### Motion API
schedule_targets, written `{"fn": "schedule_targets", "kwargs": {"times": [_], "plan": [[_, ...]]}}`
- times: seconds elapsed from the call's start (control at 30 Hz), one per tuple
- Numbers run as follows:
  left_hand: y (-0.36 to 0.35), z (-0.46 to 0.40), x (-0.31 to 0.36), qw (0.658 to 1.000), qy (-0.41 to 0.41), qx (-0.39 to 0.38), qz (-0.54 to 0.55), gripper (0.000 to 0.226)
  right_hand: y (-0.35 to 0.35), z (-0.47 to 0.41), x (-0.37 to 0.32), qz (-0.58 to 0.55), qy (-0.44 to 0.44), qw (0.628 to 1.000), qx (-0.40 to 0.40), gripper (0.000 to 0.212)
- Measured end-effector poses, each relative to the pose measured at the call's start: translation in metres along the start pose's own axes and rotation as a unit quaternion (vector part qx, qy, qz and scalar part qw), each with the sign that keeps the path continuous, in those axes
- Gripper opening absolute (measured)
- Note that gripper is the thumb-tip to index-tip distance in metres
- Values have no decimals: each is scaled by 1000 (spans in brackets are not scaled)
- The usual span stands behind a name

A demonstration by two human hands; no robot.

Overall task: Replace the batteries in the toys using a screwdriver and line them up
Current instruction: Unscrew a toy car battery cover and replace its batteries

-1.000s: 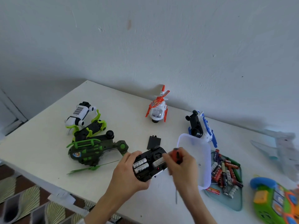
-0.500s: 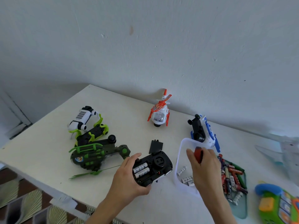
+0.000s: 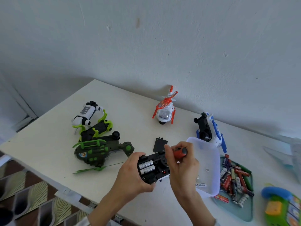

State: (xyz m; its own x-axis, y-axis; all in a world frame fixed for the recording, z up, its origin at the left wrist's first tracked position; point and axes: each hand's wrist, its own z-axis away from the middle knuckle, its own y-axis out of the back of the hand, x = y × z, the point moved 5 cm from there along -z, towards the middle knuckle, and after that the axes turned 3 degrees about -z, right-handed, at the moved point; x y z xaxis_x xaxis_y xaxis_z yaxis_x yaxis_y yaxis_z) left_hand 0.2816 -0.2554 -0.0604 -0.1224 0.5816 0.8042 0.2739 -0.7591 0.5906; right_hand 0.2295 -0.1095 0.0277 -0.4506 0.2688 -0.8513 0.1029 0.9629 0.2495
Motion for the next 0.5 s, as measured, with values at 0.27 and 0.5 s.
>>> {"fn": "schedule_targets", "kwargs": {"times": [0.27, 0.5], "plan": [[-2, 0, 0, 1000, -5, -9, -3, 82, -10, -6, 12, -11, 1, 1000, 0, 38], [0, -2, 2, 1000, 0, -5, 1, 80, -9, -5, 14, -12, -3, 1000, 22, 26]]}}
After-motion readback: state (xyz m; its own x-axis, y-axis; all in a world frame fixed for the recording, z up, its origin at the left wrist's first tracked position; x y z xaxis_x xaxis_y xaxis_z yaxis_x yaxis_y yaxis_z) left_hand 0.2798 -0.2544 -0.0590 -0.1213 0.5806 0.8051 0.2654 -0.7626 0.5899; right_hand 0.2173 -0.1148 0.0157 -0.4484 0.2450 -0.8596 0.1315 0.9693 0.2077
